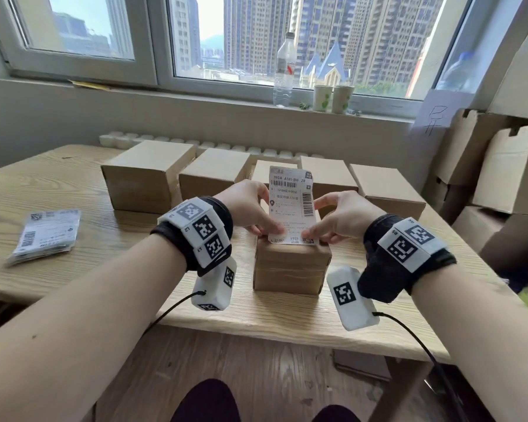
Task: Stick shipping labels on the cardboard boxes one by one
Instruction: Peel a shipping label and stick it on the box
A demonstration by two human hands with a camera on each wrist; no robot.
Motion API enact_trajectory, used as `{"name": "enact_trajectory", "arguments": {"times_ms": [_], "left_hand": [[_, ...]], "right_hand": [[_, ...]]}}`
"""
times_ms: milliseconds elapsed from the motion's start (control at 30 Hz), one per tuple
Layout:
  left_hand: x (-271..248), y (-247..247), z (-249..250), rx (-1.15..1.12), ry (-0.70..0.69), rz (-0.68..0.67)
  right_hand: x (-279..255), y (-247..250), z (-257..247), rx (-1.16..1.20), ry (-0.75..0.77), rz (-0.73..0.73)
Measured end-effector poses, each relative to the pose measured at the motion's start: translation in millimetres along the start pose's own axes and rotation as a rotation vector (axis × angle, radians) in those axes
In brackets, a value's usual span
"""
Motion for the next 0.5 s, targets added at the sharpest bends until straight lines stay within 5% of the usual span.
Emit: {"name": "enact_trajectory", "arguments": {"times_ms": [500], "left_hand": [[1.9,-1.9,2.5,0.08,0.009,-0.01]], "right_hand": [[5.6,-5.5,-1.8,-0.086,-0.004,-0.012]]}}
Point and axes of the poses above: each hand's wrist, its own x-axis towards the middle knuckle, its own y-axis out of the back of the hand, z = x × y, the point moved 2 cm from there along x, towards the middle knuckle, and after that the axes turned 5 degrees about -z, right-handed, at the moved point
